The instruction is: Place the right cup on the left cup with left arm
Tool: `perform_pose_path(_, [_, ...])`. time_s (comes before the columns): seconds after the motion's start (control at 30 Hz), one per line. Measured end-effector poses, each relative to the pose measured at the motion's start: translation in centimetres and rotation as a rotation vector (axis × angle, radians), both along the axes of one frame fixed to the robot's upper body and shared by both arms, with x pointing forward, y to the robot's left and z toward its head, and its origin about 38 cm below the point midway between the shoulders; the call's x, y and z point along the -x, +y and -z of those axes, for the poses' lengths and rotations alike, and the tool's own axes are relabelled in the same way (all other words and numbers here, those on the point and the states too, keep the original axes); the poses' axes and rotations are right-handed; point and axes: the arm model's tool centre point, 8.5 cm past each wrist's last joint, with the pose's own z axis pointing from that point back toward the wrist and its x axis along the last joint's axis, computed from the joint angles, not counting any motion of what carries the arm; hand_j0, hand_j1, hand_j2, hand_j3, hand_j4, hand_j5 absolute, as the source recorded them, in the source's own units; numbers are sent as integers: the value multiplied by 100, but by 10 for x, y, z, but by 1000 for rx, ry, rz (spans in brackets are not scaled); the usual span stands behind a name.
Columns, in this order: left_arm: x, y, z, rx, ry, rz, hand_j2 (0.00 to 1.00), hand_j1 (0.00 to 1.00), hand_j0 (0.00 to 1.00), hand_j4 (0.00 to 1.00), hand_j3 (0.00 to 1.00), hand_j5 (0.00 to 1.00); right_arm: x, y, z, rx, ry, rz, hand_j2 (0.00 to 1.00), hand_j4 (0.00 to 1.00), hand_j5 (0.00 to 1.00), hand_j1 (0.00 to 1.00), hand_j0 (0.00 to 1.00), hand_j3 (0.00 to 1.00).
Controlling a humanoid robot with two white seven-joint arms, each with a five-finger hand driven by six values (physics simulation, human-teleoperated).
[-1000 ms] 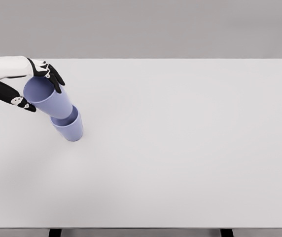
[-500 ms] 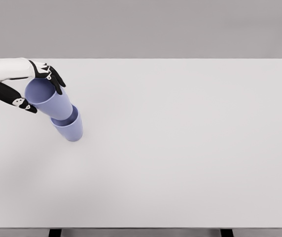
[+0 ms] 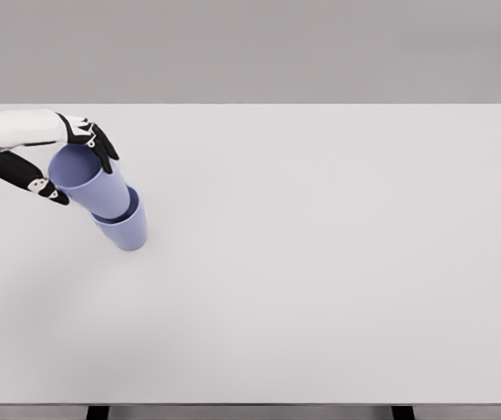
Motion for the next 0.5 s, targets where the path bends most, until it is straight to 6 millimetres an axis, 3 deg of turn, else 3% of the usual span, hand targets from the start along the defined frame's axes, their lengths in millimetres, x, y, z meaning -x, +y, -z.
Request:
perform_pose_path(0.07, [0,0,0,0,1,0,59,59,59,59,59,59,-1,0,0,0,-2,0,100,100,100,100,100,100])
perform_pose_path(0.13, [0,0,0,0,0,0,73,73,73,73,73,73,0,0,0,0,0,0,100,100,100,100,100,100])
perform_pose_path(0.2, [0,0,0,1,-1,0,80,80,80,80,80,80,0,0,0,0,0,0,100,100,100,100,100,100])
perform_pose_path(0.5, [0,0,0,2,-1,0,88,88,88,88,88,88,0,0,0,0,0,0,100,100,100,100,100,100])
